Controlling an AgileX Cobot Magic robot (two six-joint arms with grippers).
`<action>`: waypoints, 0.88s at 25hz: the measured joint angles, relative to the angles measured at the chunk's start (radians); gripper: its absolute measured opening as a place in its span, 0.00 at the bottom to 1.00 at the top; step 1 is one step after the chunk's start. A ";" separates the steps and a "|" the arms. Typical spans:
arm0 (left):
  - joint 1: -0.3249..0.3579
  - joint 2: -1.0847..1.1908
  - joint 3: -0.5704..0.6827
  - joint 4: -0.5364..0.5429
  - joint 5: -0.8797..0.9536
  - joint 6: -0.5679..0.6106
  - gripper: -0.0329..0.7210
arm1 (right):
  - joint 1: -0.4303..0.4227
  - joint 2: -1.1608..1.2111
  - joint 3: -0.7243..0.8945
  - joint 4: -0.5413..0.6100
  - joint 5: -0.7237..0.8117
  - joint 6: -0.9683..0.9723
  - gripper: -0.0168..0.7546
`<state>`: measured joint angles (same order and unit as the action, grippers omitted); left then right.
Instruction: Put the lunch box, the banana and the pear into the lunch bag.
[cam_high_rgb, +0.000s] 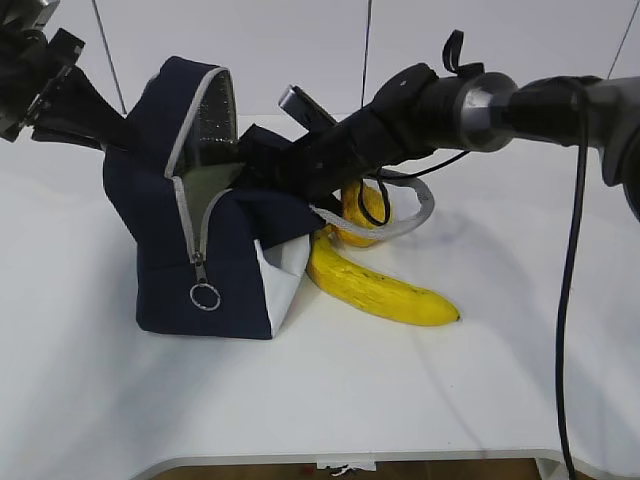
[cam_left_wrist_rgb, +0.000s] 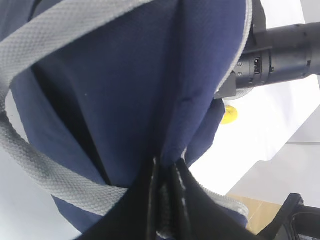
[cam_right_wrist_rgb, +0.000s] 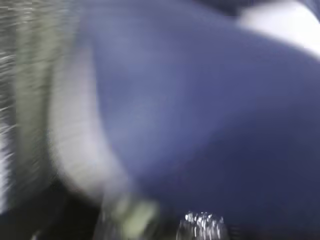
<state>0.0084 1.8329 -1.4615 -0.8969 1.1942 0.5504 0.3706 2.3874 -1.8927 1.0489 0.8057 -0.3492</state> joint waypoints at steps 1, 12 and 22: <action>0.000 0.000 0.000 0.000 0.000 0.000 0.06 | 0.000 0.000 -0.004 -0.011 0.008 0.005 0.63; 0.000 0.000 0.000 0.001 0.001 0.000 0.06 | -0.008 0.001 -0.283 -0.307 0.292 0.172 0.72; 0.000 0.000 0.000 0.001 0.001 0.000 0.06 | -0.010 -0.010 -0.538 -0.514 0.432 0.231 0.73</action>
<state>0.0084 1.8329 -1.4615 -0.8958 1.1951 0.5504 0.3607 2.3775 -2.4310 0.5346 1.2373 -0.1177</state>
